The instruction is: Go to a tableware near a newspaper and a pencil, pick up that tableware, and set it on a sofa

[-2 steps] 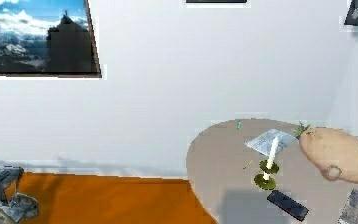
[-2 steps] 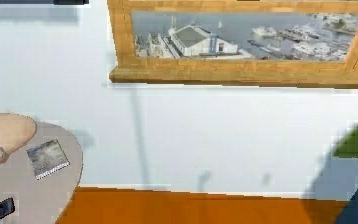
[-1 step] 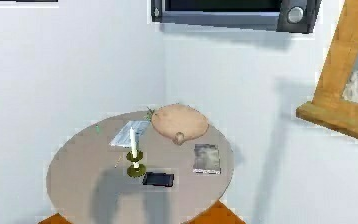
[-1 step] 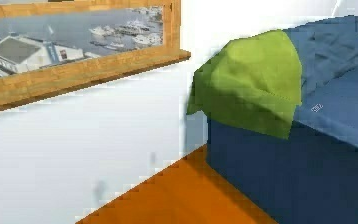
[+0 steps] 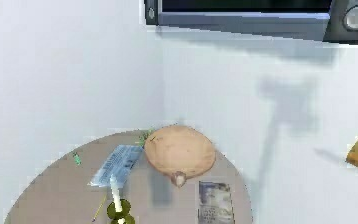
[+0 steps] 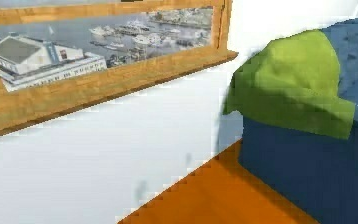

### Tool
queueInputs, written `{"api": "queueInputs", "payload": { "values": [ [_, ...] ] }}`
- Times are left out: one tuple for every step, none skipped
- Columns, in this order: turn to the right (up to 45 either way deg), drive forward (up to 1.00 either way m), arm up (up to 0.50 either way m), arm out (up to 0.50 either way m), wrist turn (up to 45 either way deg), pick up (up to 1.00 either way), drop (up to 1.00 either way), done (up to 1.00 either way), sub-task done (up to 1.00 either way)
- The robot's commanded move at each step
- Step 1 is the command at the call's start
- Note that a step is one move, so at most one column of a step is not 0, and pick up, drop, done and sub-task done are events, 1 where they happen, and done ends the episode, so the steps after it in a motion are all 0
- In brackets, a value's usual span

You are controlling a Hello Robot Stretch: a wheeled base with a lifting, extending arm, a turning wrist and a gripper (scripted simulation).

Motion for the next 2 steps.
{"api": "queueInputs", "payload": {
  "values": [
    [-45.0,0.00,0.00,0.00,0.0,0.00,0.00,0.00,0.00],
    [-39.0,0.00,0.00,0.00,0.0,0.00,0.00,0.00,0.00]
  ]
}}
